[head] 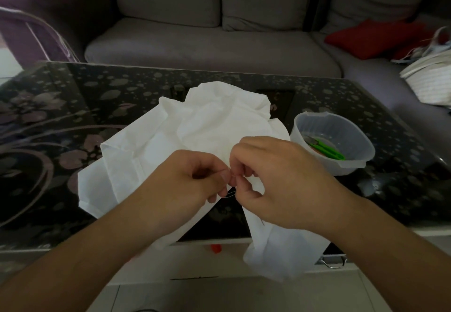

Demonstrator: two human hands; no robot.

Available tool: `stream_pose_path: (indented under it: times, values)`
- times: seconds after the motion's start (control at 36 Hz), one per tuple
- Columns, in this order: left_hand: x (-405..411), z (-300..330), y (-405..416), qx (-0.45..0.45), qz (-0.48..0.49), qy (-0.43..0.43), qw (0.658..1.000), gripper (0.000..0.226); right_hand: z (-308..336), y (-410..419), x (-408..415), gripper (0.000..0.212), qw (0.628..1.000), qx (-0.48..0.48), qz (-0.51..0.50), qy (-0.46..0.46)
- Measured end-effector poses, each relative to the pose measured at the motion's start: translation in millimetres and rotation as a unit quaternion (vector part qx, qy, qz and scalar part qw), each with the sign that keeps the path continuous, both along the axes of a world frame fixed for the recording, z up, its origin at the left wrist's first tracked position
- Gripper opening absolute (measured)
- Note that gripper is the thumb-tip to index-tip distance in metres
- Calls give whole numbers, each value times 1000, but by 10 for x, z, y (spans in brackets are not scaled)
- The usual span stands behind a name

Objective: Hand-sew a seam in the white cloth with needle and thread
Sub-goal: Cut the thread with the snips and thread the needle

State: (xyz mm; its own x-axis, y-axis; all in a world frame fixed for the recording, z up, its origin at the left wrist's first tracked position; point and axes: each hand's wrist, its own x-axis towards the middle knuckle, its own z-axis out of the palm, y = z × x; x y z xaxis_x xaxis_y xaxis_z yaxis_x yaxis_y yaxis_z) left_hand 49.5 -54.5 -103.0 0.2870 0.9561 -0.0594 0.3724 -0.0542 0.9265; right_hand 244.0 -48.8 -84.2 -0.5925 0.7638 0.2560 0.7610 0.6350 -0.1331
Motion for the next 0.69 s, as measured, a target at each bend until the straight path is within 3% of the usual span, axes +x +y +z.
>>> stream_pose_path:
  times: [0.36, 0.56, 0.64, 0.69]
  values:
    - [25, -43, -61, -51, 62, -88, 993, 27, -37, 12, 76, 17, 960, -188, -44, 204]
    - [49, -42, -76, -30, 106, -87, 990, 29, 44, -18, 3, 14, 885, -283, -113, 353]
    - [21, -63, -96, -21, 113, -70, 991, 29, 26, -42, -69, 3, 901, -258, -104, 333]
    - [25, -63, -91, -10, 113, -57, 992, 27, -1, -36, -76, 15, 919, -226, -105, 305]
